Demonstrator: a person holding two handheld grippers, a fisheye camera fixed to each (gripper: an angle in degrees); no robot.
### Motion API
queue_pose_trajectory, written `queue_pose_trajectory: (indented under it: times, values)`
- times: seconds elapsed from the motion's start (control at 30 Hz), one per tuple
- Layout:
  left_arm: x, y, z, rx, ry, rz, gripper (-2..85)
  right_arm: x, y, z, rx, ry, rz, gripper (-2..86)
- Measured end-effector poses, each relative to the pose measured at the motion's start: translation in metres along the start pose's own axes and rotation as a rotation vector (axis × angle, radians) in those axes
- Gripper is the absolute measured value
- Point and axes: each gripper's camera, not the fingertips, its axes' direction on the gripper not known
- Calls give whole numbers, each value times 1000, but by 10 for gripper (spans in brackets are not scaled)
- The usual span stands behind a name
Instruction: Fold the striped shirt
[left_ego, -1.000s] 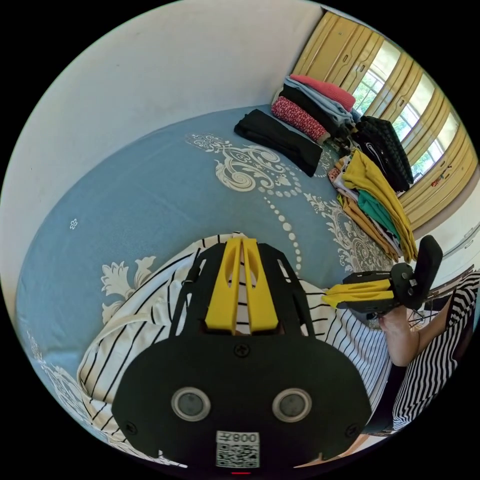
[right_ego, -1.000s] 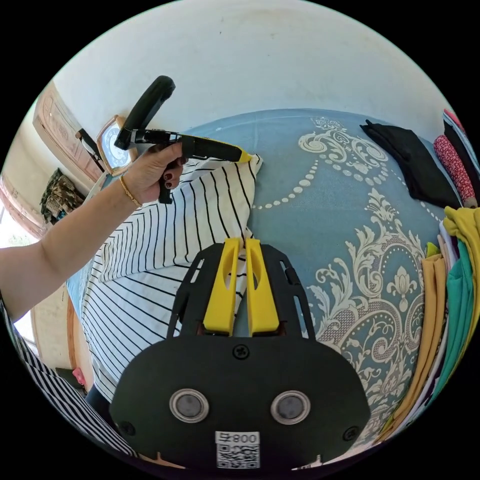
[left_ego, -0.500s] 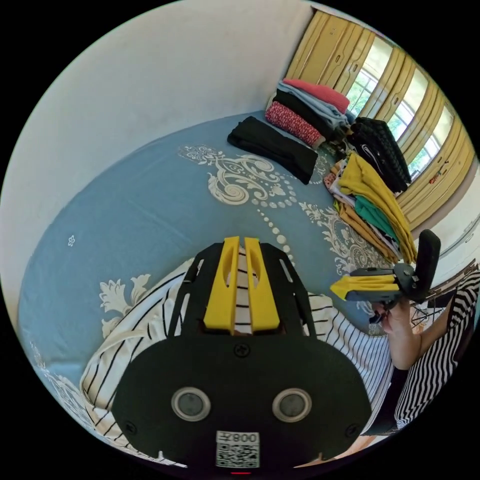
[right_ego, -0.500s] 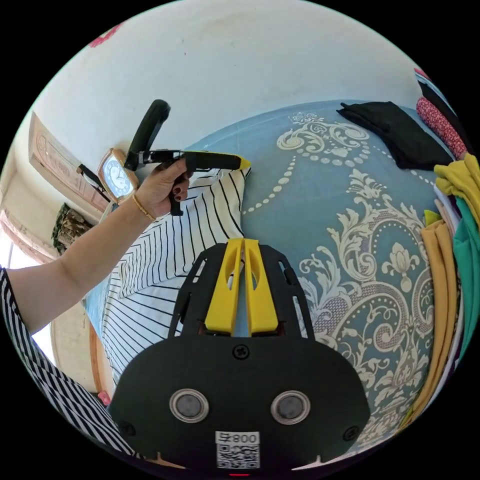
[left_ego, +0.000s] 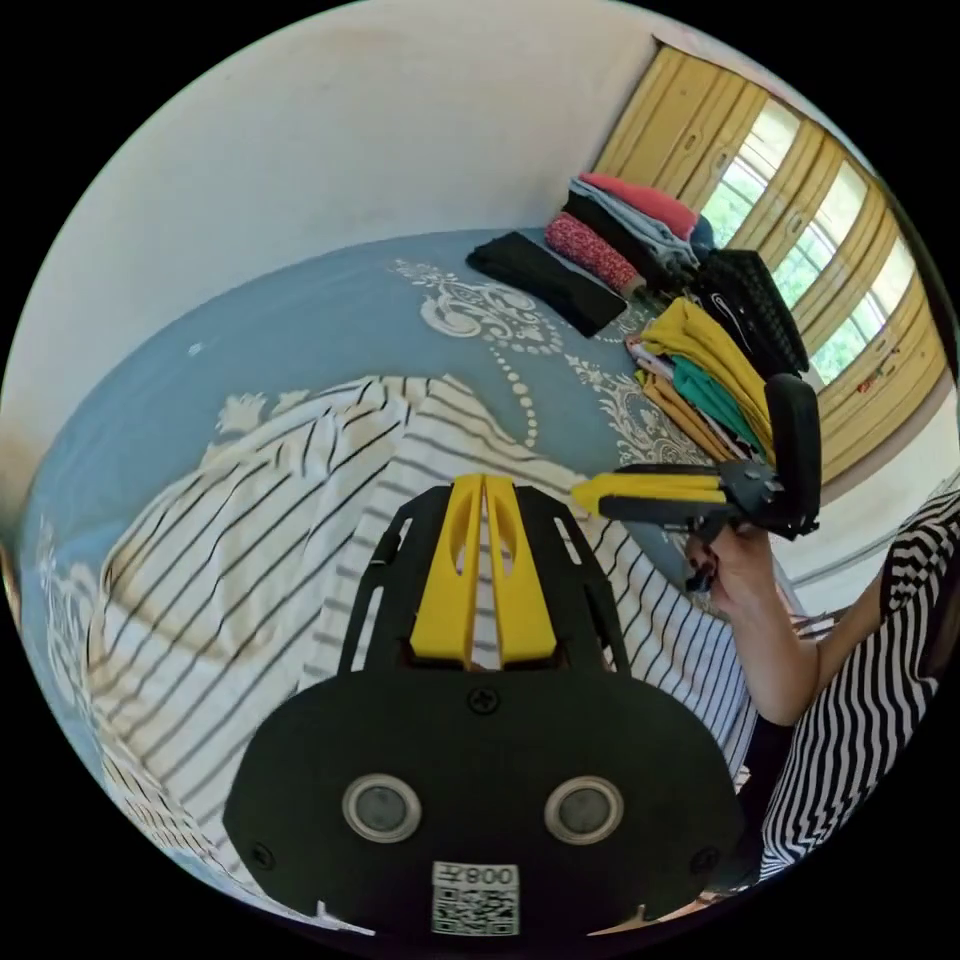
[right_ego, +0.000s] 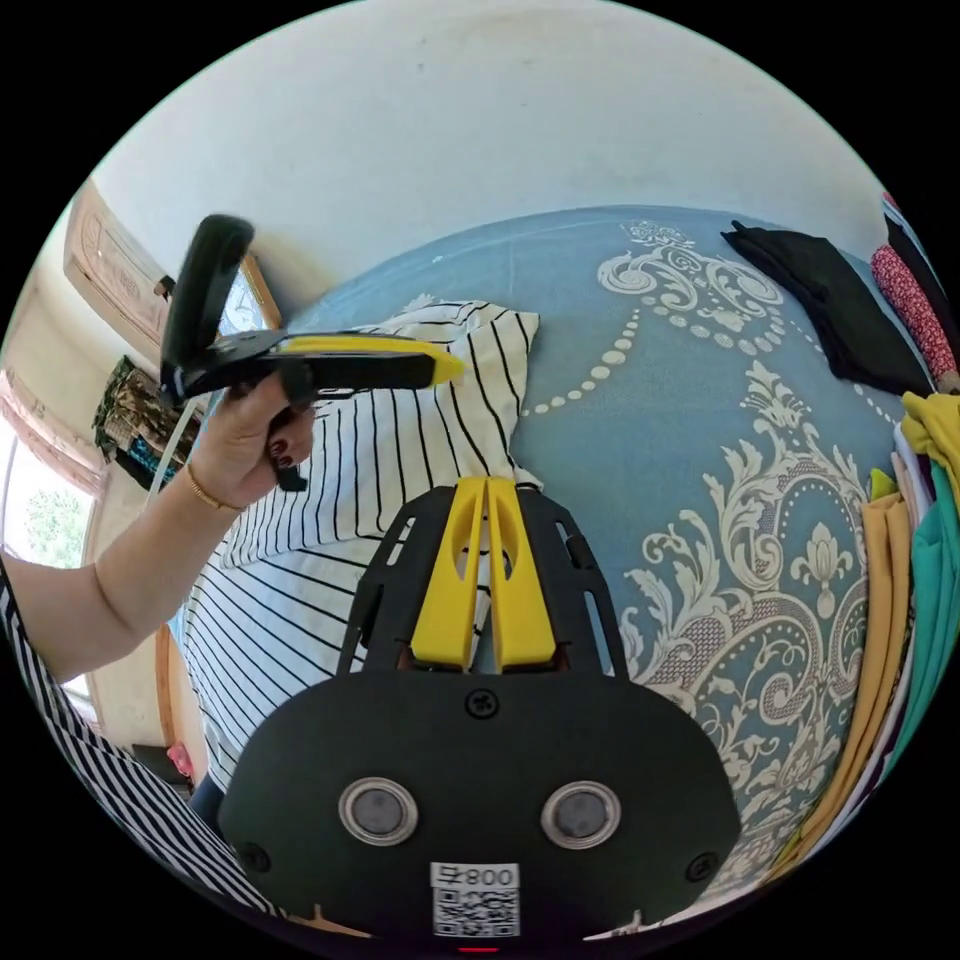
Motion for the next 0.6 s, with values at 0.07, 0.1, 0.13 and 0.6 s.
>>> queue_pose_trajectory:
  times: [0.07, 0.1, 0.13, 0.6]
  values:
    - [-12, 48, -23, 6, -42, -90, 13, -14, 0, -12, 67, 25, -12, 1]
    - [-22, 84, -40, 2, -86, -159, 16, -21, -1, -17, 94, 30, -20, 1]
    - [-28, 103, -48, -2, -115, -203, 17, -25, -1, -18, 104, 31, -22, 1]
    - [-112, 398, -186, 162, -296, -754, 55, -130, -36, 8, -99, 169, -215, 2]
